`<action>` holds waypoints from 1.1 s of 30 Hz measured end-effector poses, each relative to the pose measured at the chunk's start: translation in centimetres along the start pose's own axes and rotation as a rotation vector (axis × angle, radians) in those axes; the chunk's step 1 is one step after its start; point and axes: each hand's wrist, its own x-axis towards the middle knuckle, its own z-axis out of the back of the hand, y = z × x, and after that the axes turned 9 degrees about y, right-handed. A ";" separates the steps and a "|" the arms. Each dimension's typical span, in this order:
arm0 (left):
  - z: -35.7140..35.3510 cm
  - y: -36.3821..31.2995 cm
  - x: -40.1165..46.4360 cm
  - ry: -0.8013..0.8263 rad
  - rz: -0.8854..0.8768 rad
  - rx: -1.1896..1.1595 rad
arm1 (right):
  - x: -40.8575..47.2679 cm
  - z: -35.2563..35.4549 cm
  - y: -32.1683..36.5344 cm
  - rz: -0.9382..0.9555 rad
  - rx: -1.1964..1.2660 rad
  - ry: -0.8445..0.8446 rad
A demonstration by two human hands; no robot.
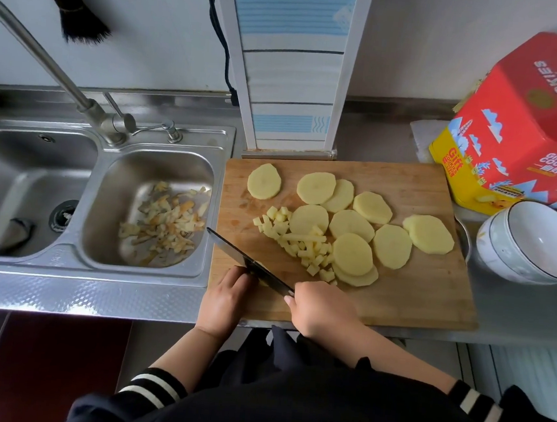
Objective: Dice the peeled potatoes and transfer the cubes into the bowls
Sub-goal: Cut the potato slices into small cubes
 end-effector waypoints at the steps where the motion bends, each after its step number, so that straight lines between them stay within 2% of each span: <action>1: 0.0 0.0 0.0 0.003 -0.003 -0.011 | 0.0 0.0 0.0 0.003 -0.005 0.000; 8: 0.0 0.0 0.0 -0.022 0.000 -0.014 | -0.1 0.4 0.4 0.021 -0.046 0.004; 13: -0.3 0.2 0.1 -0.030 0.012 0.007 | 0.8 0.0 0.8 -0.032 -0.064 0.050; 22: 0.4 -0.4 0.2 0.000 0.011 -0.006 | 1.3 0.3 0.5 -0.031 0.000 0.057; 26: 1.8 -0.6 0.0 0.068 -0.102 0.059 | 1.6 -0.1 0.4 -0.023 -0.028 0.045; 28: 3.9 -0.7 -0.1 -0.003 -0.213 0.065 | 1.7 -0.3 0.3 -0.018 -0.041 0.046; 31: 8.9 -2.1 1.2 -0.192 -0.340 0.040 | 1.8 -0.4 0.5 -0.019 -0.057 0.057; 33: 12.1 -3.6 3.7 -0.160 -0.333 0.065 | 1.7 -0.5 0.6 -0.026 -0.051 0.055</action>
